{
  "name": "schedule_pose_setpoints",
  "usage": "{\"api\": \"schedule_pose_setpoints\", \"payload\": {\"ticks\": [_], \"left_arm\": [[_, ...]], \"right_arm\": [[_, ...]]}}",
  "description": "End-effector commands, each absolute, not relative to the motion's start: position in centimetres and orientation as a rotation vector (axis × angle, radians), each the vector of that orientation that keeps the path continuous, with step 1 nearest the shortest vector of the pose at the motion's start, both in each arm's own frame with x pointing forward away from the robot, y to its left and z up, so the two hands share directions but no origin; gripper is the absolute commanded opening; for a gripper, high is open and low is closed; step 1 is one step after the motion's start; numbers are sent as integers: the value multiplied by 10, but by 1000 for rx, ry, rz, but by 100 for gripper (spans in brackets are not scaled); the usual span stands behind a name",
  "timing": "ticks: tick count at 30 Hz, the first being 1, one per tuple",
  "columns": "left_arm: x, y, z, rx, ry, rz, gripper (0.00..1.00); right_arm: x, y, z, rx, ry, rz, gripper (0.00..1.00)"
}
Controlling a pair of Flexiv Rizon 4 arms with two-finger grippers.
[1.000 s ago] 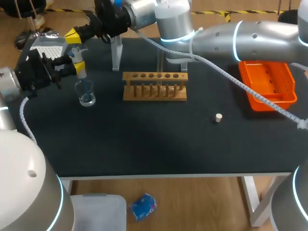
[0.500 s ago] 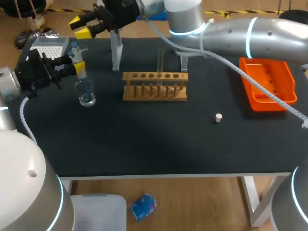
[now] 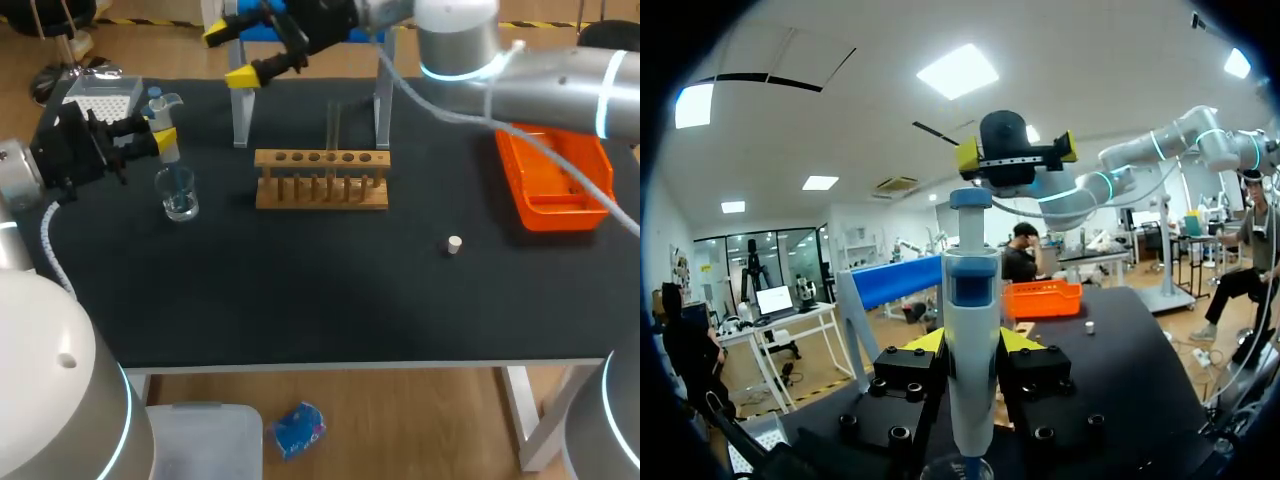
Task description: Invert the test tube, pick up the pipette, mount the tip to pipette, aspirate from beaker and dispense into the tube, eject the tip, return the pipette, and cap with the stopper.
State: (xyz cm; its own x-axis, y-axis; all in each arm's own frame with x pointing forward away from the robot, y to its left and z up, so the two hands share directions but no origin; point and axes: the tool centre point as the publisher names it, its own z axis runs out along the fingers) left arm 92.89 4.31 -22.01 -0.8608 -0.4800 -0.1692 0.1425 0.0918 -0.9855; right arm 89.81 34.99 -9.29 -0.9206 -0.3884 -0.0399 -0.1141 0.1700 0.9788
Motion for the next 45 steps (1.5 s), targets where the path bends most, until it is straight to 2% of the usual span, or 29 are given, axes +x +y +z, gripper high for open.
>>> {"api": "schedule_pose_setpoints", "payload": {"ticks": [1,14,25,35,45], "left_arm": [[929,43,-219,-332,1923,-1819,0],[929,43,-219,-332,1923,-1819,0],[929,43,-219,-332,1923,-1819,0],[929,43,-219,-332,1923,-1819,0],[929,43,-219,-332,1923,-1819,0]], "right_arm": [[870,298,-90,339,-2349,-1911,100],[875,203,-105,150,-2473,-1940,100],[887,153,-125,47,-2530,-1901,100],[908,130,-157,-21,-2540,-1864,100],[936,128,-186,-36,-2565,-1754,100]]}}
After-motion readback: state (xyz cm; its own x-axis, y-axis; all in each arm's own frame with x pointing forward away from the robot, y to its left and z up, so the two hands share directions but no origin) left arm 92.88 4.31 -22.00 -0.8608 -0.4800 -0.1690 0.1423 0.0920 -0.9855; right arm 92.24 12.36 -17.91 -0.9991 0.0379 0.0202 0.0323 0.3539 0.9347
